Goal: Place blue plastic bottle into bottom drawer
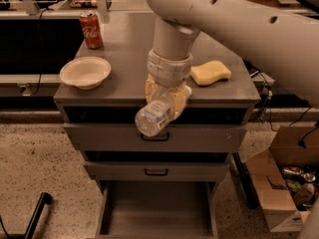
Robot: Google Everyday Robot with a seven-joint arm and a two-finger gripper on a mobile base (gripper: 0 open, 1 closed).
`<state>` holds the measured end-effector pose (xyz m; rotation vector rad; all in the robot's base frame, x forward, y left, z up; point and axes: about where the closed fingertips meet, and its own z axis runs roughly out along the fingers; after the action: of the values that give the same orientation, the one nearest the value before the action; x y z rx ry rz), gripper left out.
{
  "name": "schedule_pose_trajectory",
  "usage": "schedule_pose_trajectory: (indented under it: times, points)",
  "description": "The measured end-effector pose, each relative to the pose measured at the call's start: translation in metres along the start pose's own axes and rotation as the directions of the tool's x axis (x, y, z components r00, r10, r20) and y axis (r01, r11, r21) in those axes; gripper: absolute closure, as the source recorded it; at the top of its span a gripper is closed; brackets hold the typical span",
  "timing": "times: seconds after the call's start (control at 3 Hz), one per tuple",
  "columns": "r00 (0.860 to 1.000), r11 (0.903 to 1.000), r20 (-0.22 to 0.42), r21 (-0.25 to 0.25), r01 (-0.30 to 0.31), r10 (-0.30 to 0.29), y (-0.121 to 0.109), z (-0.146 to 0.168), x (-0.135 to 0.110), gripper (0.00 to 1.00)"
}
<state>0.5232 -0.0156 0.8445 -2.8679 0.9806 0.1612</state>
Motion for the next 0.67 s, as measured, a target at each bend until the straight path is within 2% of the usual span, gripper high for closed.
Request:
schedule_pose_trajectory:
  times: [0.33,0.67]
  points:
    - [0.973,0.9690,0.047,-0.114,-0.219,0.226,0.036,0.001,-0.004,1.00]
    - [0.883,0.8896,0.133,-0.151,-0.431,0.450,0.069,0.007,-0.028,1.00]
